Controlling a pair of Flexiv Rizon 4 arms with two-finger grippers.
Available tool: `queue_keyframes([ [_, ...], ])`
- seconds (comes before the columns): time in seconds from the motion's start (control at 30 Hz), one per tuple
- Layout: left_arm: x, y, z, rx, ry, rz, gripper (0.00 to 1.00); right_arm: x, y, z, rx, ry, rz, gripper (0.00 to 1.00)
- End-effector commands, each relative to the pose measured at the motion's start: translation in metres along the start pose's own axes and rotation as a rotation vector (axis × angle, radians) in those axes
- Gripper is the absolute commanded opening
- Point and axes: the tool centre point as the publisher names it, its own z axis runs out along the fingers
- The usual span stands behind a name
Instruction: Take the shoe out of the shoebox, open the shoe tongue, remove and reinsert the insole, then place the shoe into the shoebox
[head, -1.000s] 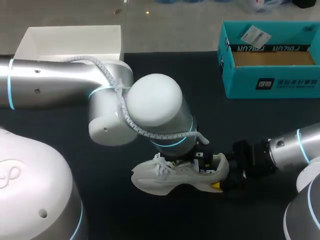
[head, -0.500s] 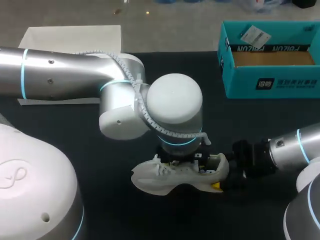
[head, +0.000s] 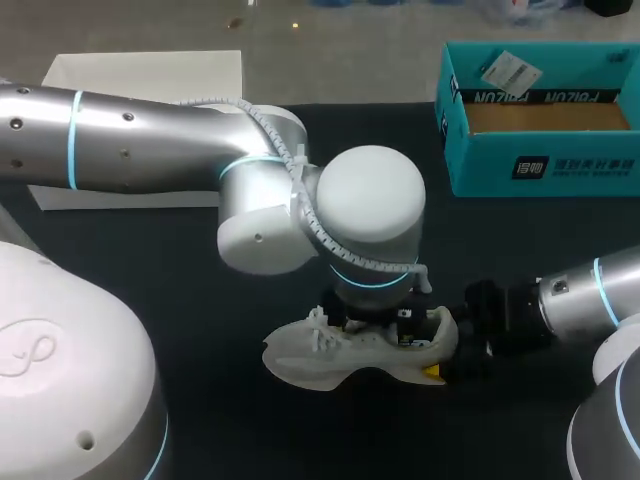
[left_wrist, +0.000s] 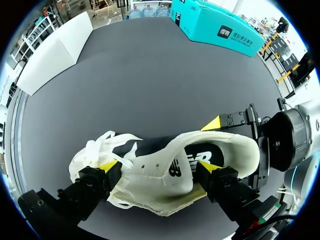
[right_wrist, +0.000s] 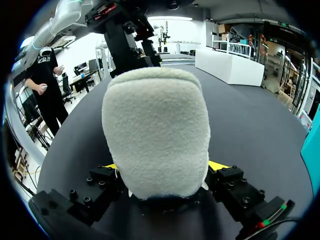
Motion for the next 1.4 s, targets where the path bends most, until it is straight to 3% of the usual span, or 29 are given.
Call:
queue_keyframes([
  [0.03, 0.006, -0.001, 0.010, -0.015, -0.015, -0.003, 1.00, 0.001, 0.001, -0.001, 0.002, 0.000, 0.000, 0.00],
  [0.2, -0.003, 0.005, 0.007, -0.014, -0.075, -0.005, 1.00, 0.001, 0.001, -0.001, 0.002, 0.000, 0.000, 0.00],
  [0.57, -0.024, 0.017, -0.022, 0.028, -0.197, -0.016, 1.00, 0.001, 0.001, -0.001, 0.002, 0.000, 0.000, 0.00],
  [0.9, -0.037, 0.019, -0.042, 0.027, -0.052, -0.082, 0.98, 0.001, 0.001, -0.001, 0.002, 0.000, 0.000, 0.00],
  [0.93, -0.037, 0.019, -0.042, 0.022, -0.011, -0.095, 0.85, 0.001, 0.001, -0.001, 0.002, 0.000, 0.000, 0.00],
  [1.0, -0.037, 0.018, -0.042, 0.015, 0.056, -0.120, 0.47, 0.001, 0.001, -0.001, 0.002, 0.000, 0.000, 0.00],
  [1.1, -0.036, 0.018, -0.041, 0.015, 0.067, -0.118, 0.00, 0.001, 0.001, -0.001, 0.002, 0.000, 0.000, 0.00],
  [1.4, -0.035, 0.016, -0.048, 0.022, 0.247, -0.165, 0.00, 0.001, 0.001, -0.001, 0.002, 0.000, 0.000, 0.00],
])
